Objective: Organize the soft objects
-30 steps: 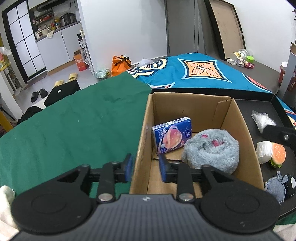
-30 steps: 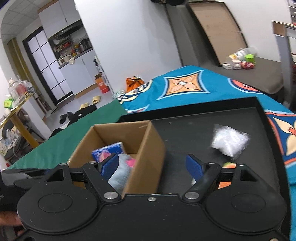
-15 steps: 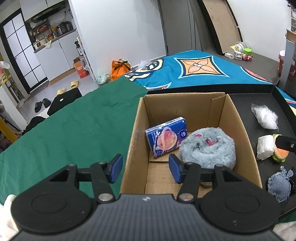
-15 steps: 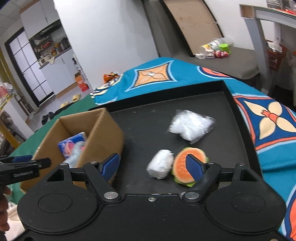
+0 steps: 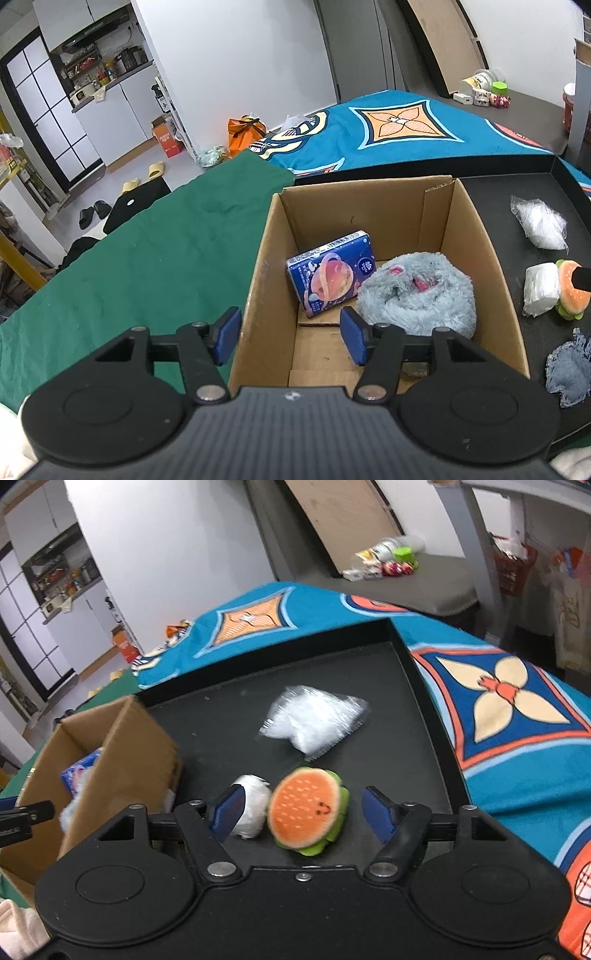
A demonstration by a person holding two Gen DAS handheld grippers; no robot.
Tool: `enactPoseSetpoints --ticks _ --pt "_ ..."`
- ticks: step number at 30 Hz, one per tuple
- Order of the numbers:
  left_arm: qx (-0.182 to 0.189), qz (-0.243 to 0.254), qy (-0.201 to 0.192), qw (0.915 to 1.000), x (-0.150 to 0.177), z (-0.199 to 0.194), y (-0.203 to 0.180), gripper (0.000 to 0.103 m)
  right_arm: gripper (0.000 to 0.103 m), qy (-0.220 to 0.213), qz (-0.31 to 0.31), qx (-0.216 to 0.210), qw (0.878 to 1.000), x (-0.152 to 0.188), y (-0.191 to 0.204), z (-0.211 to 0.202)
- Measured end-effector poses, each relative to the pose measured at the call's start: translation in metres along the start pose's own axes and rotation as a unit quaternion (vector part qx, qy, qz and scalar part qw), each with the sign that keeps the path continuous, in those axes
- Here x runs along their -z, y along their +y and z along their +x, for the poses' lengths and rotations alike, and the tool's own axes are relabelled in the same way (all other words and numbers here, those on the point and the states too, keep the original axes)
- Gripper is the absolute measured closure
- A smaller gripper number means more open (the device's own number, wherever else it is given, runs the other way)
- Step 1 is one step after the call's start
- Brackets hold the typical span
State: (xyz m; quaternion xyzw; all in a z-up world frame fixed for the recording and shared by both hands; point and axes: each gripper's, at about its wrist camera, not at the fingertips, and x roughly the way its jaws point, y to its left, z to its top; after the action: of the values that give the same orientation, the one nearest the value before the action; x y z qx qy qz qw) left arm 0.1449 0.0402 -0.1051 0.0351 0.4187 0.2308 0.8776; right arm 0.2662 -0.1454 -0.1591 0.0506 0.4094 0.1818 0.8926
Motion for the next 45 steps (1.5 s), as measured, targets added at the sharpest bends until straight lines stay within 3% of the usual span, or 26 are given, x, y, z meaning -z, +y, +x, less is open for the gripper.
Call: enactPoseSetpoints --ticks 19,20,22,23,26,45 --pt "-0.019 0.01 0.001 0.9998 -0.005 0.002 -0.011 0.042 0.033 0.044 -0.004 0.009 0.999 0.004 0.001 0.029" --pt "-0.019 0.011 0.001 0.9998 -0.005 0.002 -0.011 0.042 0.034 0.044 -0.012 0.012 0.999 0.004 0.003 0.03" --pt "-0.019 0.012 0.0 0.9997 -0.005 0.002 -0.011 0.042 0.048 0.042 -0.028 0.022 0.998 0.004 0.006 0.031" --pt "-0.019 0.013 -0.001 0.9997 -0.005 0.002 -0.011 0.042 0.061 0.043 -0.036 0.027 0.998 0.004 0.008 0.031" --pt "-0.017 0.013 -0.004 0.9997 -0.005 0.001 -0.01 0.042 0.066 0.046 -0.036 0.027 0.998 0.003 0.006 0.029" --pt "-0.009 -0.01 -0.009 0.9999 -0.002 -0.004 0.003 0.042 0.068 0.0 -0.025 0.011 1.0 -0.01 0.012 -0.009"
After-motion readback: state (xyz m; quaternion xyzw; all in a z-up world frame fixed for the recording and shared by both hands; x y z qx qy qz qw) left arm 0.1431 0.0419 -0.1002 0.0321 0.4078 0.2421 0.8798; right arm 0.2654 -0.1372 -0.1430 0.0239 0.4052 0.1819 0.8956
